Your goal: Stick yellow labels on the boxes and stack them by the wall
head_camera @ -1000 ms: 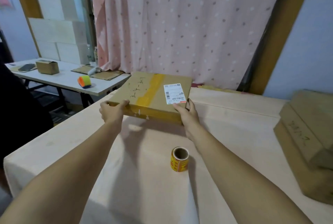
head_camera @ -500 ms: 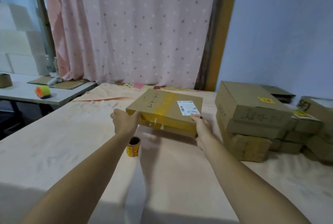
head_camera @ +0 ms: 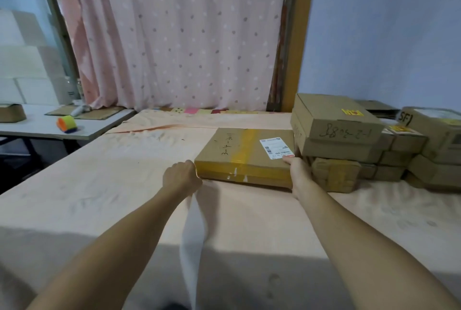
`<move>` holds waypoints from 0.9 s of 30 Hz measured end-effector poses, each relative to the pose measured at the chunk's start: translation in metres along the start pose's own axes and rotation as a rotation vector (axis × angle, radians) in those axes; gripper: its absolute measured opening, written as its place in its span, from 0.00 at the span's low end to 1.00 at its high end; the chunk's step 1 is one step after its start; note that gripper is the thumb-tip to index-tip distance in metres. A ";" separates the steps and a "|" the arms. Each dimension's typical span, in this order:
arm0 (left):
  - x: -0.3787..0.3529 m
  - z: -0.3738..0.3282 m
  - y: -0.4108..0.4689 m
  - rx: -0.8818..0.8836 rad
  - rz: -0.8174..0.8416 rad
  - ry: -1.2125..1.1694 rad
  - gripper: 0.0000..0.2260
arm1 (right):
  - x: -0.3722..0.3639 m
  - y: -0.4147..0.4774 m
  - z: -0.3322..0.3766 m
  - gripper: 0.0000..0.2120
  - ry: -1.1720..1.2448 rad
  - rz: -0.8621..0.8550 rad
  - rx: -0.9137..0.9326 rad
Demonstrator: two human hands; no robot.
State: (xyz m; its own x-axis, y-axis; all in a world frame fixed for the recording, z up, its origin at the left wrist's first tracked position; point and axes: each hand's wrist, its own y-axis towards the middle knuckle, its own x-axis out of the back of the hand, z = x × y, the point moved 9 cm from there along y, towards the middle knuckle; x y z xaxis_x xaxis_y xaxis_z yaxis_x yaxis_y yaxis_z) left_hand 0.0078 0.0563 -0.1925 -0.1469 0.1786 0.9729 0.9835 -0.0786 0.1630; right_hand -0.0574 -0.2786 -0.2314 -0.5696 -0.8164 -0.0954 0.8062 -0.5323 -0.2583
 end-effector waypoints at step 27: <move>0.053 -0.011 -0.080 -0.298 -0.017 -1.105 0.09 | -0.123 -0.136 0.022 0.12 -0.280 0.440 0.281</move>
State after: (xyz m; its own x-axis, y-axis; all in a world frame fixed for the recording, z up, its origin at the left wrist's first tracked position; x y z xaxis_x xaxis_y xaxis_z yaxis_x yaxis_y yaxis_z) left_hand -0.0797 0.0617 -0.1518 0.1585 0.9348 0.3179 0.8965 -0.2712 0.3504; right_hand -0.0932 -0.1107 -0.1636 -0.1389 -0.9816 0.1310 0.9903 -0.1380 0.0160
